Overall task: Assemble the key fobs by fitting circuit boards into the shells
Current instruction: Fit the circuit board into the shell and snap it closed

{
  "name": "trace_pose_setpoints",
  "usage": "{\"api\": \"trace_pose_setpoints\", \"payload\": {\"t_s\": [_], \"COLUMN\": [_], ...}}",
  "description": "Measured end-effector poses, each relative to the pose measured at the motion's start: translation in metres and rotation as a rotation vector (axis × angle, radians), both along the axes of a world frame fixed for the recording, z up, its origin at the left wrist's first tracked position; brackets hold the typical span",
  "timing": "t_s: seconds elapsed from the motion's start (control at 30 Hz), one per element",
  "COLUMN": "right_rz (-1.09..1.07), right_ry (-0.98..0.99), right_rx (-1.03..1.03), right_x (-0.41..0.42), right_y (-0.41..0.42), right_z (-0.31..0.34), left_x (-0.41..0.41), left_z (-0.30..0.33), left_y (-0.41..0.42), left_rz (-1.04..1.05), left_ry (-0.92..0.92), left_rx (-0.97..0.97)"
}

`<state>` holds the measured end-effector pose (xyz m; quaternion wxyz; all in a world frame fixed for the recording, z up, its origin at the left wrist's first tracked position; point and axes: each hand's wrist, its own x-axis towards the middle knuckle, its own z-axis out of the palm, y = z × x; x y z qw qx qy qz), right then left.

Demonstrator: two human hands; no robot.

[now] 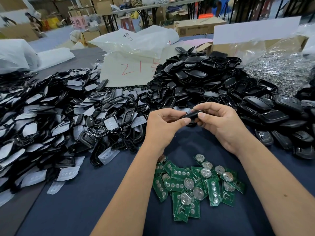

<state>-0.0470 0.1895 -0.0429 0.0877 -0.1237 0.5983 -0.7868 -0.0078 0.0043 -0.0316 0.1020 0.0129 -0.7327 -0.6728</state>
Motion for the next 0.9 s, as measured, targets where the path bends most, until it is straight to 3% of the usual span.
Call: {"api": "trace_pose_setpoints", "payload": {"t_s": [0.4,0.73,0.9], "right_rz": [-0.017,-0.084,-0.111], "right_ry": [0.022,0.192,0.37], "right_rx": [0.056,0.193,0.393], "right_x": [0.0012,0.0012,0.0049], "right_y": [0.0003,0.0006,-0.0035], "right_z": [-0.0001,-0.0016,0.0025], "left_x": [-0.0012,-0.0019,-0.0001], "left_z": [-0.0003,0.0014,0.0001], "left_y": [-0.0013,-0.0047,-0.0047], "left_rz": [0.033,0.011,0.047], "left_ry": [0.003,0.033,0.102], "left_rx": [-0.131,-0.259,-0.442]}}
